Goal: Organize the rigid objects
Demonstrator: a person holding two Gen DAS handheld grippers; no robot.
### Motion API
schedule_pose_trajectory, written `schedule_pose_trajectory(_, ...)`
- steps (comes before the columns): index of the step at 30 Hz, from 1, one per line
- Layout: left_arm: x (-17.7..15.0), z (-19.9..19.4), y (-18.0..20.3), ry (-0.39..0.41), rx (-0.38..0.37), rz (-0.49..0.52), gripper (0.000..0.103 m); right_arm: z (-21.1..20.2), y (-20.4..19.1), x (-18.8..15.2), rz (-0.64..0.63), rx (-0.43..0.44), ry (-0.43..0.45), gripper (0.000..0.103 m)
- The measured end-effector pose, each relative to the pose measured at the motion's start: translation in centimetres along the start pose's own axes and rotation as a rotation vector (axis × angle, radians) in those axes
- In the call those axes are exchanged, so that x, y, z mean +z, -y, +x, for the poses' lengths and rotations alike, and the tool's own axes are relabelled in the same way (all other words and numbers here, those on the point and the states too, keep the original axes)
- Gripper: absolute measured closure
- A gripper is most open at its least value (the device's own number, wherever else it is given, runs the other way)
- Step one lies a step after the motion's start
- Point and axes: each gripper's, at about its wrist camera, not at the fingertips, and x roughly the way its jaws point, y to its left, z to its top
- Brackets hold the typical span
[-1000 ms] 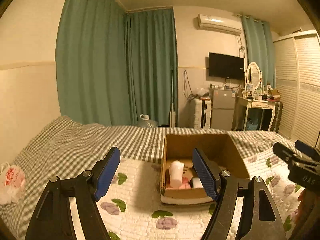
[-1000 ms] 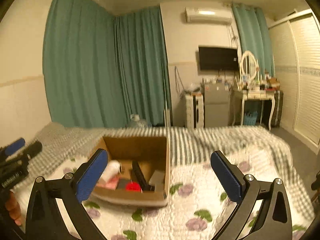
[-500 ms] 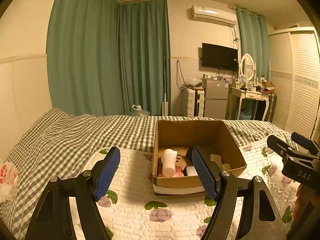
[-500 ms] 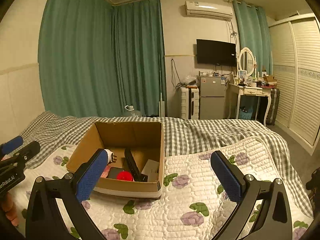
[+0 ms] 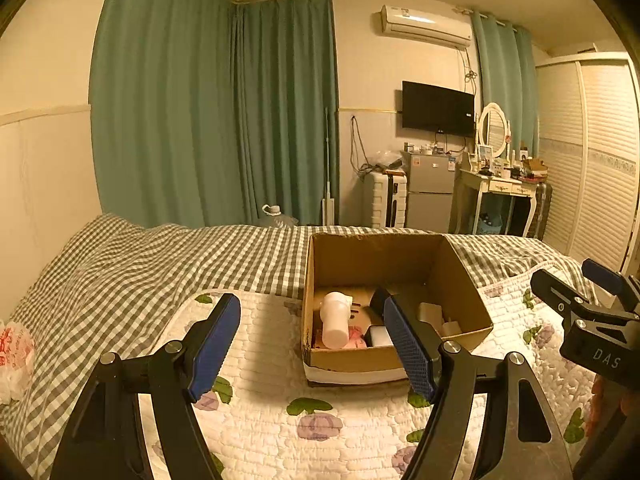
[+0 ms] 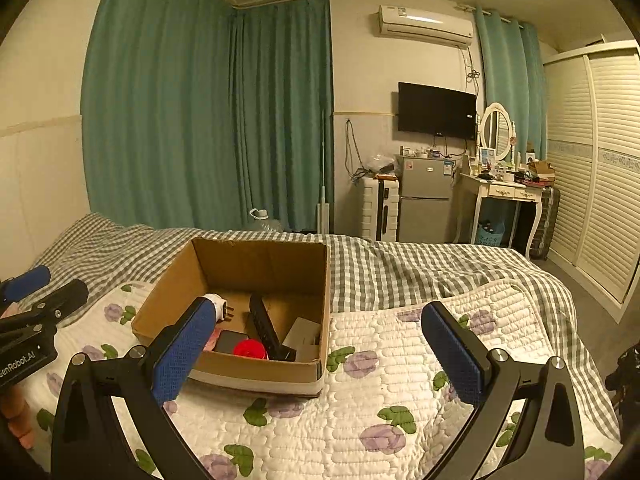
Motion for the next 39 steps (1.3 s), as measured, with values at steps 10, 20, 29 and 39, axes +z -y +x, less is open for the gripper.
schedule_pose_trajectory(10,-0.19,0.16,0.35,-0.009,-0.02,0.016,0.026,0.06,-0.42,-0.17,-0.009,0.006,-0.007,0.0)
schedule_pose_trajectory(20,-0.24,0.15,0.45,-0.009,-0.029,0.022,0.026,0.07,-0.5,-0.23,-0.012,0.01,-0.009,0.0)
schedule_pose_trajectory(29,-0.29,0.2,0.48,-0.014,-0.033,0.022,0.026,0.11,-0.62,-0.36,-0.014,0.011,-0.011,0.0)
schedule_pose_trajectory(39,-0.33,0.26,0.43,-0.017,-0.033,0.02,0.026,0.1,-0.64,-0.47,-0.013,0.012,-0.013,0.0)
